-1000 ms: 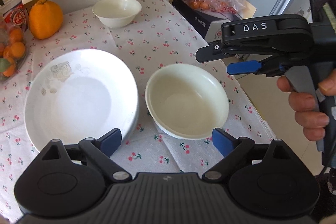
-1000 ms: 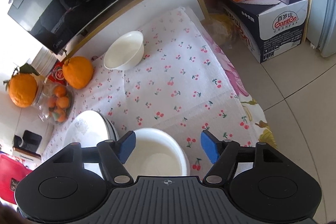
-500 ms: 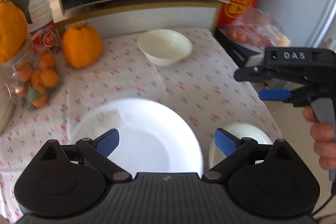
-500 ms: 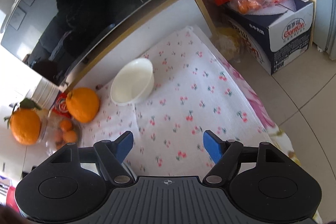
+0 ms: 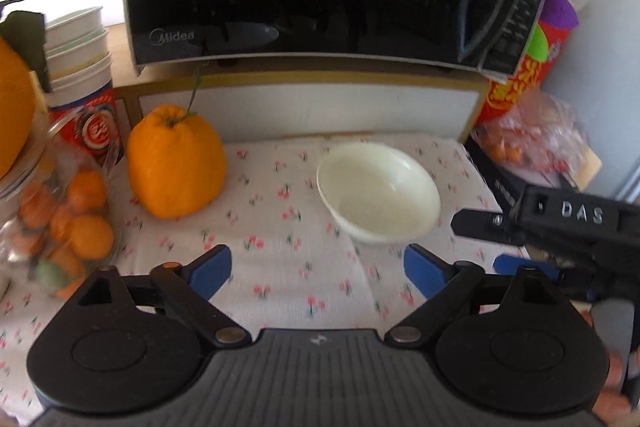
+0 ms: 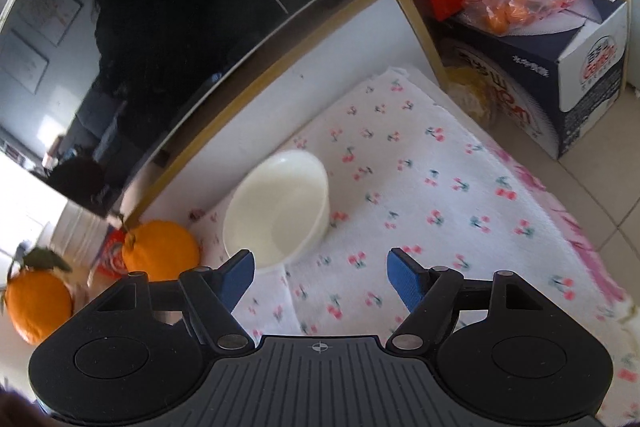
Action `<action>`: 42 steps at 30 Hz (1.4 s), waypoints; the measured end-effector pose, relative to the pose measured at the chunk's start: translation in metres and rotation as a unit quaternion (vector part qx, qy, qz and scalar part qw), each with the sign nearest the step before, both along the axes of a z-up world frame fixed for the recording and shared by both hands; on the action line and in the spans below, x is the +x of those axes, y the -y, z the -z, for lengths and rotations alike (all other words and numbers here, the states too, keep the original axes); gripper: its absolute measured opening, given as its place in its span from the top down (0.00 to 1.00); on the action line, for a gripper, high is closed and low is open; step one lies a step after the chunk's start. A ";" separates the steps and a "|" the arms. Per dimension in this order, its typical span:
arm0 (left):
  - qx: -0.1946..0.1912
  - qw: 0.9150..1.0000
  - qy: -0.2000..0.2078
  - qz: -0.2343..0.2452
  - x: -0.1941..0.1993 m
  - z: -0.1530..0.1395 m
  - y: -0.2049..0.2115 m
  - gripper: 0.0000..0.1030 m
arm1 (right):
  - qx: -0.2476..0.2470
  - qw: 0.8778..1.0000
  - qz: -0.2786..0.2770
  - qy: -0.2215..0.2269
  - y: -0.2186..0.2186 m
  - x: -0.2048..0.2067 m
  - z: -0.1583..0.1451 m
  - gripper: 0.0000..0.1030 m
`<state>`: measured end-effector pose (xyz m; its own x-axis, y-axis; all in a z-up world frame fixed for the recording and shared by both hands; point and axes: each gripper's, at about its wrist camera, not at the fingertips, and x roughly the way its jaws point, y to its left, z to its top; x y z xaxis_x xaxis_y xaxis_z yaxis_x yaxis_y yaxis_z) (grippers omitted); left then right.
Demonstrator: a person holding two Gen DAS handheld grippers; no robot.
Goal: Organize plates and bowls
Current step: 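Move both grippers to the small cream bowl rim and close them, then lift the small cream bowl with both grippers over the nested bowls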
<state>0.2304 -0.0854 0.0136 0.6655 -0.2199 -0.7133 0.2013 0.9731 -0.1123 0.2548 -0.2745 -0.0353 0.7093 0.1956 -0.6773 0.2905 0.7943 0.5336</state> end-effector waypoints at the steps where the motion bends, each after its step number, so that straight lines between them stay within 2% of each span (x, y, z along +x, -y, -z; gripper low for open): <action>1: -0.003 1.000 0.003 -0.002 0.005 0.002 0.000 0.17 | 0.005 1.000 0.002 0.005 -0.001 0.003 0.003 0.28; 3: -0.008 1.000 0.009 -0.005 0.014 0.007 0.000 0.23 | 0.013 1.000 0.005 0.015 -0.002 0.009 0.007 0.30; 5: -0.016 1.000 0.011 -0.005 0.022 0.013 0.001 0.34 | 0.018 1.000 0.008 0.023 -0.002 0.015 0.012 0.37; 8: -0.034 0.999 0.007 -0.005 0.033 0.022 0.001 0.45 | 0.024 0.999 0.008 0.033 -0.003 0.020 0.018 0.48; 11: -0.047 0.999 0.001 -0.007 0.042 0.030 0.001 0.55 | 0.032 0.999 0.008 0.040 -0.001 0.022 0.023 0.54; 18: -0.073 0.997 -0.014 -0.006 0.053 0.047 0.000 0.70 | 0.029 0.999 0.008 0.036 -0.003 0.027 0.032 0.69; 23: -0.078 0.997 -0.014 0.002 0.053 0.049 0.005 0.86 | 0.031 0.999 0.001 0.037 -0.007 0.029 0.038 0.83; 28: -0.067 0.998 -0.012 0.001 0.049 0.046 0.008 0.86 | 0.026 0.999 -0.002 0.035 -0.008 0.028 0.035 0.87; 42: -0.060 0.998 0.003 -0.018 0.018 0.013 -0.005 0.86 | 0.008 0.999 -0.033 0.038 -0.026 0.009 0.001 0.87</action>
<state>0.2482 -0.0800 0.0007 0.6783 -0.2794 -0.6796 0.1665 0.9593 -0.2281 0.2640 -0.2484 -0.0368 0.7444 0.2533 -0.6179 0.1963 0.8014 0.5650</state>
